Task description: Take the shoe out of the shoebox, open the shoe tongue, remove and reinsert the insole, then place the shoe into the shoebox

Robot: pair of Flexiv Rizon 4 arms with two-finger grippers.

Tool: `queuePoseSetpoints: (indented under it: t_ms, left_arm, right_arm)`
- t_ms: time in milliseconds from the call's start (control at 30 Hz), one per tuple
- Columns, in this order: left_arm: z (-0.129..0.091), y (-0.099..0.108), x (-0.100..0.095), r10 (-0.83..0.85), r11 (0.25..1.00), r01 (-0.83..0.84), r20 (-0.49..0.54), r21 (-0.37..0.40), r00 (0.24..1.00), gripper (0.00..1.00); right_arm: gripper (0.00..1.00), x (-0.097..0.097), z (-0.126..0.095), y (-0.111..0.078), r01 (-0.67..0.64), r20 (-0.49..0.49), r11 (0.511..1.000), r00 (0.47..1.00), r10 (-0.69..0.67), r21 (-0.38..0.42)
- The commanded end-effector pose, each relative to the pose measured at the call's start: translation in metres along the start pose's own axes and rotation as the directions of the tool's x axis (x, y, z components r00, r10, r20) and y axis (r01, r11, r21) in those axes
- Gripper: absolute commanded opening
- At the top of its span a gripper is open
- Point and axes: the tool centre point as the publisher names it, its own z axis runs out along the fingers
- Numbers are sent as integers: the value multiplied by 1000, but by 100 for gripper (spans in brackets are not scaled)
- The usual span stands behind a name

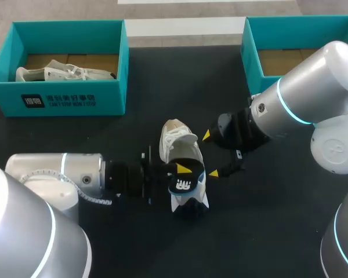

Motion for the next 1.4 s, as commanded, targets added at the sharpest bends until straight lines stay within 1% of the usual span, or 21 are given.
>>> queuePoseSetpoints:
  t_ms: [33,167,267,567,600,700,733,767,800,833,1000,1167,1200,1233,1400]
  left_arm:
    - [6,8,0,3,1000,-3,-2,1,1000,0]
    - [8,19,-2,20,1000,-20,2,6,1000,0]
    - [10,31,-4,21,1000,-21,6,5,1000,0]
    - [14,54,-8,38,999,-38,15,-34,999,0]
    - [14,57,-8,36,998,-35,12,-48,999,0]
    - [14,58,-9,31,998,-31,10,-50,999,0]
    - [13,54,-9,35,999,-34,10,-42,999,15]
    - [12,51,-10,37,999,-36,11,-40,999,24]
    - [11,49,-11,43,998,-43,13,-37,999,35]
    - [10,45,-13,53,998,-53,18,-30,998,43]
    - [2,31,-20,81,997,-81,27,-19,996,42]
    - [-5,19,-21,94,995,-94,25,-14,995,41]
    - [-6,16,-20,98,995,-98,22,-15,995,38]
    - [-7,14,-19,100,995,-99,23,-15,995,28]
    - [-12,10,-9,87,996,-86,28,-32,996,26]
  right_arm:
    - [100,1,2,0,0,3,1000,1000,0,-1]
    - [100,1,2,0,0,3,1000,1000,0,-1]
    - [100,1,2,0,0,3,1000,1000,0,-1]
    - [100,1,2,0,0,3,1000,1000,0,-1]
    - [100,1,2,0,0,3,1000,1000,0,-1]
    - [100,1,2,0,0,3,1000,1000,0,-1]
    - [100,1,2,0,0,3,1000,1000,0,-1]
    - [100,1,2,0,0,3,1000,1000,0,-1]
    - [100,1,2,0,0,3,1000,1000,0,-1]
    - [100,1,2,0,0,3,1000,1000,0,-1]
    - [100,1,2,0,0,3,1000,1000,0,-1]
    - [100,1,2,0,0,3,1000,1000,0,-1]
    - [100,1,2,0,0,3,1000,1000,0,-1]
    - [100,1,2,0,0,3,1000,1000,0,-1]
    - [100,1,2,0,0,3,1000,1000,0,-1]
